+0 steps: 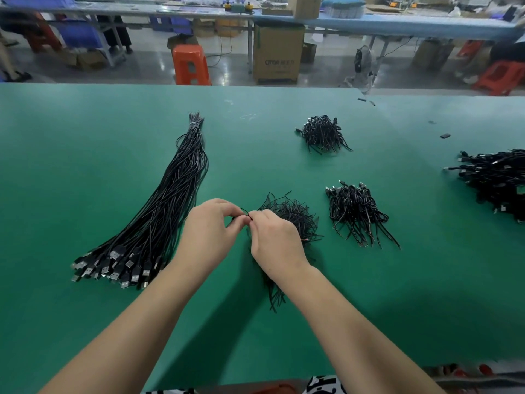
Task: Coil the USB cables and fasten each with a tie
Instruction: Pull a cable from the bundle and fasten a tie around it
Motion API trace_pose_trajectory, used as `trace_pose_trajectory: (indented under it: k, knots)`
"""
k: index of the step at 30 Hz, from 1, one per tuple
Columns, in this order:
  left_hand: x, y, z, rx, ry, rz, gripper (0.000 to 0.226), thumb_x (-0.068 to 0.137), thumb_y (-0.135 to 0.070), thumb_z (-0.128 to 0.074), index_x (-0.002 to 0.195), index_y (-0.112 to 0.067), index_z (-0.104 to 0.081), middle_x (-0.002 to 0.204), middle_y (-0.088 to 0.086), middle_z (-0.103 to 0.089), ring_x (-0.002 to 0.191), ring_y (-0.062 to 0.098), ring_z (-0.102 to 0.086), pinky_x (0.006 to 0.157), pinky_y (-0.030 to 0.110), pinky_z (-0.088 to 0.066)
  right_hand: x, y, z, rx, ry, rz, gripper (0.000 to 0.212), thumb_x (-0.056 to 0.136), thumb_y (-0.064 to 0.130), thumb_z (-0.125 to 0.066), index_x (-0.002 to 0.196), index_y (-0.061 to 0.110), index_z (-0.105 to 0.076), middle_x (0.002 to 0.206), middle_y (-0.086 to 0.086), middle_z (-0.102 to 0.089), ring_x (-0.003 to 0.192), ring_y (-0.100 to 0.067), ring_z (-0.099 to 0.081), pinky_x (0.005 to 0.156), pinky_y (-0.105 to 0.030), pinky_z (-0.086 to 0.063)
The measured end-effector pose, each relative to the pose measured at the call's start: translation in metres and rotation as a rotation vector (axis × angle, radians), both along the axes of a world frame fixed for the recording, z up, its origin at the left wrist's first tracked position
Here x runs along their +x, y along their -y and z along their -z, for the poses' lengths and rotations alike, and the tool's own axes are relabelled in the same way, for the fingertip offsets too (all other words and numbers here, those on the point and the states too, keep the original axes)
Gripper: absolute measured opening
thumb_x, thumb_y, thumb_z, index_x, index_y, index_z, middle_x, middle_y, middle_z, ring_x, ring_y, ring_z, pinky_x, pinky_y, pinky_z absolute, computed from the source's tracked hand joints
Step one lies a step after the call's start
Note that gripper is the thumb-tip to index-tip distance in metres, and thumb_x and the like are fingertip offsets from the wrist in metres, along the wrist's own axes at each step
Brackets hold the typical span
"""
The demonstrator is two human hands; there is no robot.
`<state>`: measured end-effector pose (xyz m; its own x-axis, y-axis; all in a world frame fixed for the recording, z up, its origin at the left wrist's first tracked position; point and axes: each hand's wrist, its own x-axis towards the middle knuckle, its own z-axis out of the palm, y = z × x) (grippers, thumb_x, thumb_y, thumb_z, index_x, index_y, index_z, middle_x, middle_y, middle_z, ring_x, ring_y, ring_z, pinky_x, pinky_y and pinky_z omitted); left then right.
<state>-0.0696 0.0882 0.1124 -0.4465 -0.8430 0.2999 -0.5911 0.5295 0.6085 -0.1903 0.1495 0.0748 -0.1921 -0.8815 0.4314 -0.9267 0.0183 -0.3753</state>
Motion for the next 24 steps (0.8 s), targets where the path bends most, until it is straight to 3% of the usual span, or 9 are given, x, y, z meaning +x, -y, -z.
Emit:
trace_pose_trajectory:
  k: [4,9,16,24]
  knots:
    - [-0.002,-0.005,0.001,0.005,-0.005,-0.029,0.008,0.089,-0.019,-0.072,0.093,-0.018,-0.079,0.097,-0.006,-0.073,0.091,0.013,-0.064,0.086,0.033,-0.050,0.002,-0.001,0.001,-0.026,-0.027,0.017,0.009,0.090,0.002,-0.067,0.098,0.005,-0.070,0.079,-0.009,-0.064,0.061,-0.030,-0.063,0.055,-0.039,-0.055]
    - [-0.005,-0.009,0.005,0.016,-0.016,-0.080,0.008,0.089,-0.019,-0.071,0.094,-0.019,-0.077,0.097,-0.006,-0.071,0.096,0.016,-0.062,0.087,0.036,-0.049,0.001,0.000,0.004,-0.134,-0.048,0.025,0.027,0.068,-0.007,-0.083,0.088,0.006,-0.070,0.070,-0.005,-0.062,0.052,-0.023,-0.059,0.047,-0.027,-0.047]
    - [-0.006,-0.008,0.008,0.041,0.006,-0.116,0.003,0.089,-0.026,-0.070,0.089,-0.025,-0.073,0.095,-0.008,-0.060,0.084,0.013,-0.059,0.076,0.032,-0.047,0.001,-0.003,0.011,-0.208,-0.066,0.021,0.031,0.065,-0.010,-0.083,0.088,0.006,-0.070,0.069,-0.003,-0.062,0.056,-0.021,-0.060,0.051,-0.027,-0.048]
    - [-0.009,-0.007,0.001,0.043,0.192,-0.091,0.010,0.093,-0.028,-0.062,0.097,-0.024,-0.069,0.091,-0.004,-0.073,0.085,0.022,-0.066,0.077,0.039,-0.055,-0.001,-0.002,0.016,-0.230,-0.047,-0.013,0.036,0.063,-0.016,-0.076,0.095,0.000,-0.071,0.072,-0.008,-0.065,0.060,-0.025,-0.063,0.052,-0.030,-0.052]
